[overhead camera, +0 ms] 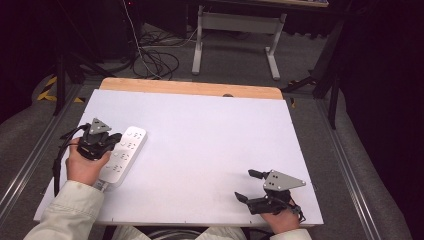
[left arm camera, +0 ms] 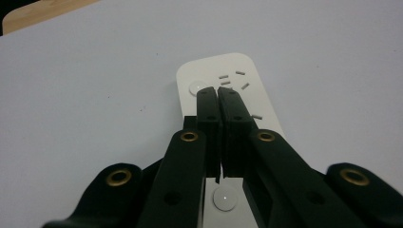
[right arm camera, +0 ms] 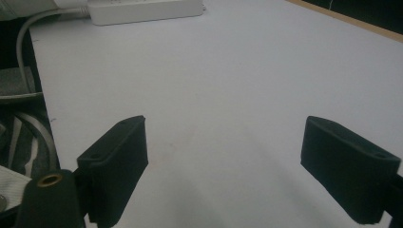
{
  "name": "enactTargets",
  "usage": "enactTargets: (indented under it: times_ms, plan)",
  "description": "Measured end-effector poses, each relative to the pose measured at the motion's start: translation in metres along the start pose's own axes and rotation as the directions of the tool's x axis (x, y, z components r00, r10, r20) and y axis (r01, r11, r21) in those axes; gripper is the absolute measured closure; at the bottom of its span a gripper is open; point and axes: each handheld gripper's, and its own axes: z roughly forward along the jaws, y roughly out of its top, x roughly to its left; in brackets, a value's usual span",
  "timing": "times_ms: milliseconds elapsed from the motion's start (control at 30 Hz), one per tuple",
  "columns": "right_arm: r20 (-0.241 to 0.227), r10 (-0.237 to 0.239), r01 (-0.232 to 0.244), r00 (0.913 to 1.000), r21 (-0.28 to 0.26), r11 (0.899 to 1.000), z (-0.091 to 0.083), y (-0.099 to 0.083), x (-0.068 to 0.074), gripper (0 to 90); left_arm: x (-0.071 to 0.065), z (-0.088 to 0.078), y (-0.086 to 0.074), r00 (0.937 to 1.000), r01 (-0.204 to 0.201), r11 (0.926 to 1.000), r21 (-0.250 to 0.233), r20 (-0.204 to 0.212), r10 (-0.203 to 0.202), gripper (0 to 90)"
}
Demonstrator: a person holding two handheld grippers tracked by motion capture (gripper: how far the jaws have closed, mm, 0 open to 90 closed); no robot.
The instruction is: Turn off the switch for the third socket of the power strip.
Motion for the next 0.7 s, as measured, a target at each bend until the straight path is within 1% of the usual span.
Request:
enactTargets:
  times_ms: [67,200,300,367,433,467,500,600,633,700]
  plan:
    - [0.000,-0.001,0.001,1.0000,0.001,1.000,0.000,0.000,0.000,16.0,0.000,-0.002,0.001,0.9999,-0.006,1.0000,-0.004,0.009,0.006,88.5]
    - [-0.002,-0.001,0.001,1.0000,0.002,1.000,0.000,0.000,0.000,16.0,-0.001,-0.006,0.004,0.9998,-0.012,0.9999,-0.008,0.015,0.012,88.5]
    - [-0.003,0.000,0.000,1.0000,0.000,1.000,0.001,0.000,0.000,16.0,-0.001,-0.009,0.004,0.9998,-0.006,0.9999,-0.012,0.020,0.007,88.4]
    - [-0.004,0.000,0.000,1.0000,0.001,1.000,0.001,0.000,0.000,16.0,-0.001,-0.010,0.005,0.9996,-0.010,0.9999,-0.006,0.028,0.010,88.4]
    - [-0.004,0.001,-0.001,1.0000,0.001,1.000,0.001,0.000,0.000,16.0,-0.003,-0.013,0.006,0.9988,0.005,1.0000,-0.002,0.049,-0.005,87.4]
    - [-0.003,0.004,-0.004,1.0000,0.001,1.000,0.001,0.000,-0.001,16.0,-0.003,-0.014,0.007,0.9983,0.004,1.0000,-0.008,0.058,-0.004,81.1]
    - [-0.003,0.004,-0.004,1.0000,0.001,1.000,0.001,0.000,-0.001,16.0,-0.003,-0.016,0.008,0.9975,0.012,0.9999,-0.012,0.070,-0.011,81.1]
    - [-0.004,0.004,-0.004,1.0000,0.000,1.000,0.000,0.000,-0.001,16.0,-0.006,-0.024,0.011,0.9951,0.005,0.9994,-0.034,0.099,-0.002,72.6]
    - [-0.003,0.004,-0.004,1.0000,-0.001,1.000,0.000,0.000,0.000,16.0,-0.007,-0.026,0.011,0.9947,0.003,0.9990,-0.045,0.102,0.001,68.7]
    - [-0.002,0.004,-0.004,1.0000,-0.005,1.000,0.000,0.000,-0.001,16.0,-0.009,-0.030,0.012,0.9915,0.002,0.9983,-0.059,0.130,0.005,60.1]
